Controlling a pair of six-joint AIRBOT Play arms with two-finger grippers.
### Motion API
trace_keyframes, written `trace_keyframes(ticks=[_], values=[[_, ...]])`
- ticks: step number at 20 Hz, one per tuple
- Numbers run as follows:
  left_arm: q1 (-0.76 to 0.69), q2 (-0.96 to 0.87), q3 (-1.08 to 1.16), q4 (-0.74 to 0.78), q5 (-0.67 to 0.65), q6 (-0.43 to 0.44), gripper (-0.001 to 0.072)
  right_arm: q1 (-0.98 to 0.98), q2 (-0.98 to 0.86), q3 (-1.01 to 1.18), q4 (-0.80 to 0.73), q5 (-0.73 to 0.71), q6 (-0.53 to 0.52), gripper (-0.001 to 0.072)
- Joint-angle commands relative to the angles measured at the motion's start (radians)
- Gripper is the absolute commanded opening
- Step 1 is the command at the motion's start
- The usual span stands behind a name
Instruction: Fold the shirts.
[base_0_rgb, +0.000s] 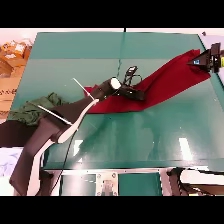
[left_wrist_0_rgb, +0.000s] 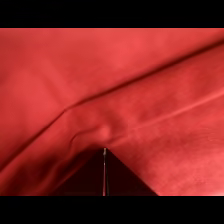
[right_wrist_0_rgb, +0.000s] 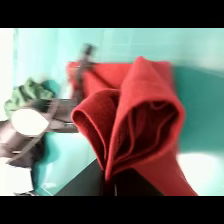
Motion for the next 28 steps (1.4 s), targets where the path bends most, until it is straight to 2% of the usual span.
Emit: trace_keyframes(ticks=[1,5,7,11,14,17,20,21,22,23,24,25,26,27,28], values=[[-0.006,-0.055,0.063,-0.06,-0.042,-0.015,0.003,0.014,0.005,0.005,0.021,0.003,0.017,0.0014],[0.104,0.002,0.071,-0.035,-0.292,0.0,0.0029,0.016,-0.005,-0.002,0.025,-0.003,0.019,0.0014],[0.196,0.082,0.071,0.091,-0.408,-0.014,0.0028,0.031,-0.005,-0.002,0.026,-0.011,0.038,0.0014],[0.397,0.283,0.071,0.373,-0.634,-0.109,0.003,0.17,-0.005,-0.007,0.026,-0.077,0.095,0.0014],[0.52,0.387,0.071,0.447,-0.73,-0.109,0.003,0.36,-0.01,-0.057,0.025,-0.265,0.119,0.0015],[0.605,0.444,0.071,0.45,-0.753,-0.105,0.003,0.584,-0.073,-0.134,0.025,-0.484,0.134,0.0015],[0.647,0.452,0.071,0.451,-0.777,-0.105,0.003,0.855,-0.227,-0.169,0.028,-0.8,0.127,0.0015],[0.653,0.452,0.071,0.451,-0.786,-0.105,0.003,0.945,-0.29,-0.167,0.054,-0.914,0.095,0.0037],[0.657,0.452,0.071,0.452,-0.797,-0.099,0.003,1.012,-0.348,-0.161,0.098,-0.97,0.079,0.0244],[0.657,0.452,0.071,0.461,-0.804,-0.085,0.003,1.059,-0.402,-0.142,0.116,-0.974,0.079,0.0511],[0.657,0.452,0.071,0.474,-0.805,-0.079,0.003,1.074,-0.431,-0.128,0.108,-0.952,0.079,0.0531],[0.657,0.452,0.071,0.475,-0.804,-0.078,0.003,1.062,-0.435,-0.125,0.087,-0.924,0.08,0.0529],[0.657,0.452,0.071,0.479,-0.803,-0.078,0.003,1.027,-0.426,-0.12,0.063,-0.885,0.082,0.0497],[0.657,0.452,0.071,0.481,-0.802,-0.079,0.003,0.968,-0.417,-0.111,0.059,-0.831,0.088,0.0258],[0.657,0.452,0.071,0.481,-0.798,-0.079,0.003,0.903,-0.402,-0.108,0.059,-0.78,0.088,0.0063]])
